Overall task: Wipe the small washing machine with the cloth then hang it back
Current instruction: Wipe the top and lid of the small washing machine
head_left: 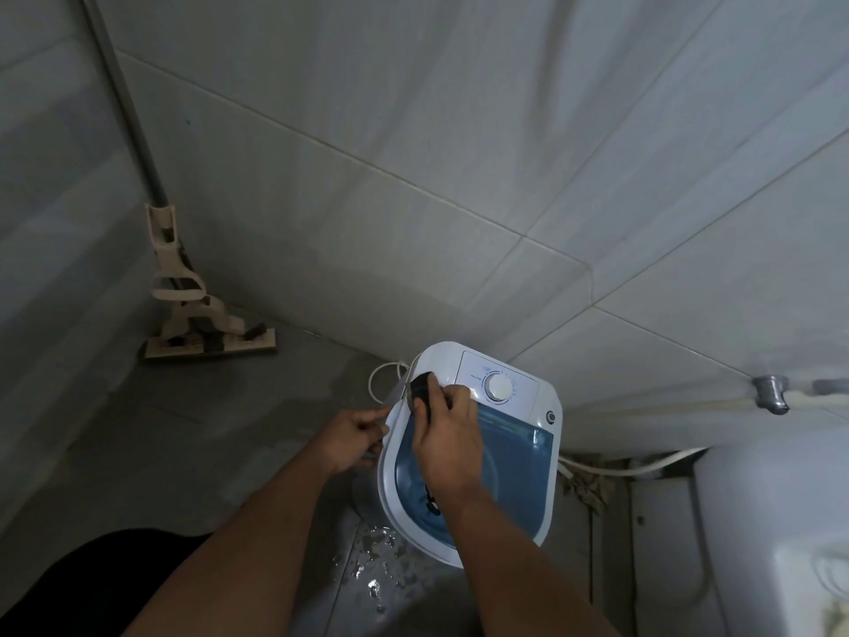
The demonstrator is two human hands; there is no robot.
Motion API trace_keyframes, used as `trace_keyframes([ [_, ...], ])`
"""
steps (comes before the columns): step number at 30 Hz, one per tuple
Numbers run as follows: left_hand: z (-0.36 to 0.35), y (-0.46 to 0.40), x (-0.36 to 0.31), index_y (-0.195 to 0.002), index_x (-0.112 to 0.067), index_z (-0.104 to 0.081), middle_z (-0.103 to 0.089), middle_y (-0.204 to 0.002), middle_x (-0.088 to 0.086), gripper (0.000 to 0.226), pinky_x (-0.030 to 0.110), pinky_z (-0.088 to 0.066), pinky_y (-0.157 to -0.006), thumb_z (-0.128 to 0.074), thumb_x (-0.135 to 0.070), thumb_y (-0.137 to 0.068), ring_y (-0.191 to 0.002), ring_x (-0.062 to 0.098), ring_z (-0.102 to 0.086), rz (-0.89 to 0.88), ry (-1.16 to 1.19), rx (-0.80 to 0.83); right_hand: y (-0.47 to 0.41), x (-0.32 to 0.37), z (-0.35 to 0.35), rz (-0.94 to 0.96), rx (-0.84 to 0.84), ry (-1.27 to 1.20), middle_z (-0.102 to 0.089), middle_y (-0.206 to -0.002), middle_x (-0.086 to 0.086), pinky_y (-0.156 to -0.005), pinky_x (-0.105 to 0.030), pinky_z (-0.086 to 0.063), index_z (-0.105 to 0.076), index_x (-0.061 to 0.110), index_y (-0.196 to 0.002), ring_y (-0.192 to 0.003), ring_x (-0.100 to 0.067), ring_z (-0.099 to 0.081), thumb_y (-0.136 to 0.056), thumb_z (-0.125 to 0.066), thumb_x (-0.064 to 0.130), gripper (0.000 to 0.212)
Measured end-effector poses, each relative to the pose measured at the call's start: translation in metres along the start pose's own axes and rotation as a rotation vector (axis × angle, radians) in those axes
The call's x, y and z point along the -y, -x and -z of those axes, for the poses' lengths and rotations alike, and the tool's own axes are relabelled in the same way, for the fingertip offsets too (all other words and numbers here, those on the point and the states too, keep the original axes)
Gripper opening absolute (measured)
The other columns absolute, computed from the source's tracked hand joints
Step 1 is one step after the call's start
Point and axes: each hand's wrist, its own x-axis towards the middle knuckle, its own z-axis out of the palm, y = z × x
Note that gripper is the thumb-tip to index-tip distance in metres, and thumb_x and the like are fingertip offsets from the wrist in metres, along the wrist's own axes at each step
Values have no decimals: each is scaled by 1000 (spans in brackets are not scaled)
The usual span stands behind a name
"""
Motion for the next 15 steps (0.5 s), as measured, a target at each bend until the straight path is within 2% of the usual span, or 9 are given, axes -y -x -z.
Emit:
trace_keyframes([
  [4,-1,-3,2,-134,-26,-62,-58,-86,13,38,22,-55,-64,-53,-10,-101,-82,23,-55,5,0,-12,-14,-7,10,39,46,-58,-52,-123,-7,-84,-43,-58,-50,23,-147,-108,-25,-55,-106,-44,41,45],
  [7,0,-5,3,-135,-23,-60,-52,-84,14,38,20,-54,-59,-53,-8,-101,-76,20,-50,14,22,-4,-55,-16,23,-35,-50,-146,-51,-121,-6,-84,-40,-57,-54,24,-145,-103,-24,-57,-107,-43,41,43],
  [9,2,-6,4,-136,-25,-59,-51,-84,14,39,22,-54,-62,-54,-8,-100,-77,20,-49,32,25,11,-80,-20,30,-53,-58,-113,-52,-119,-9,-81,-39,-56,-56,21,-142,-100,-25,-57,-107,-44,39,42],
  [13,3,-6,2,-133,-25,-61,-51,-79,11,38,25,-53,-67,-56,-9,-99,-72,17,-49,77,67,20,-81,-19,20,35,-13,-5,-55,-115,-15,-73,-44,-57,-60,15,-139,-99,-34,-57,-105,-51,35,41],
  [15,5,-6,0,-130,-26,-64,-54,-85,12,36,26,-54,-71,-57,-11,-98,-74,16,-51,108,75,31,-60,-15,6,106,-23,0,-57,-113,-15,-67,-44,-57,-62,15,-136,-95,-35,-58,-103,-53,35,40],
])
